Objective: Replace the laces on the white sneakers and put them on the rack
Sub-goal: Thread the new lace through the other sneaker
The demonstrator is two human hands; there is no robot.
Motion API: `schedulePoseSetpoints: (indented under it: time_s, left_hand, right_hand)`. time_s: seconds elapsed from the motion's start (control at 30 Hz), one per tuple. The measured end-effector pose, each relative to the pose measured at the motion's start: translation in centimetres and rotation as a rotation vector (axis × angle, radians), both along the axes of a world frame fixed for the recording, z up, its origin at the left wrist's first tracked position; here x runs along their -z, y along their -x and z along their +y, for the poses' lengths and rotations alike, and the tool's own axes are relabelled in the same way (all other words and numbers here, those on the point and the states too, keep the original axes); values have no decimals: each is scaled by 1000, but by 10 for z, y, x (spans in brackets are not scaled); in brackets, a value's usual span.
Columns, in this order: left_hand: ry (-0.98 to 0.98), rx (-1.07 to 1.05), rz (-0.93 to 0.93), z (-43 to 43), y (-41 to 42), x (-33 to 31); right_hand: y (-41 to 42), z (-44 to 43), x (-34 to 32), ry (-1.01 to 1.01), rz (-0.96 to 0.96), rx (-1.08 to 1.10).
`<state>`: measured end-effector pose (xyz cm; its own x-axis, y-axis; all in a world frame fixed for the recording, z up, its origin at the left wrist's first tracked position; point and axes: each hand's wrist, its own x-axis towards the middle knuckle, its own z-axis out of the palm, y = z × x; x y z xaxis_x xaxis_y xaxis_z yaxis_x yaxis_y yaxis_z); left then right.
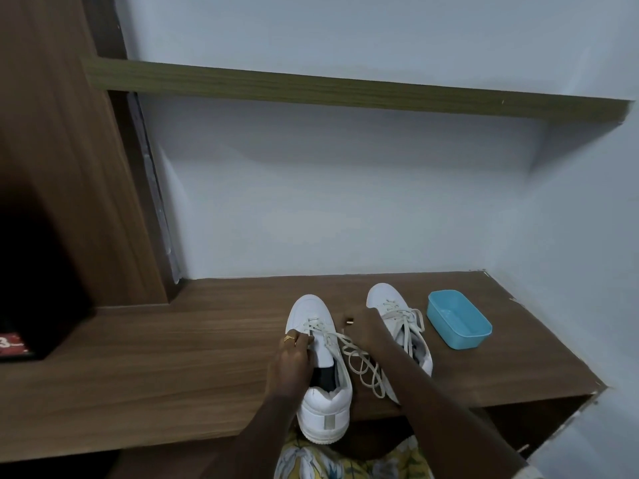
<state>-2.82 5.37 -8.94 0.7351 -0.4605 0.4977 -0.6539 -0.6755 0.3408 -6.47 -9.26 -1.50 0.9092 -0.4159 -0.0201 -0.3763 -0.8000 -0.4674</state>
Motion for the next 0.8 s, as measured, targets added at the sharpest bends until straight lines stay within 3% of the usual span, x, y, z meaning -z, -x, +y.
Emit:
schedulePoseSetpoints:
  time_s: [0.23, 0.43, 0.7, 0.8]
  left_hand:
    - [-5, -14, -22, -1, -5, 4]
    - [22, -1, -44, -4, -7, 7]
    - [19, 3, -55, -3, -5, 2]
    - [15, 7, -52, -3, -6, 5]
  right_hand:
    - [0, 15, 28, 266, 7, -55]
    - [1, 14, 34, 136, -36, -46]
    - [0, 23, 19, 447, -11, -96]
    - [-4, 18, 31, 350, -53, -86]
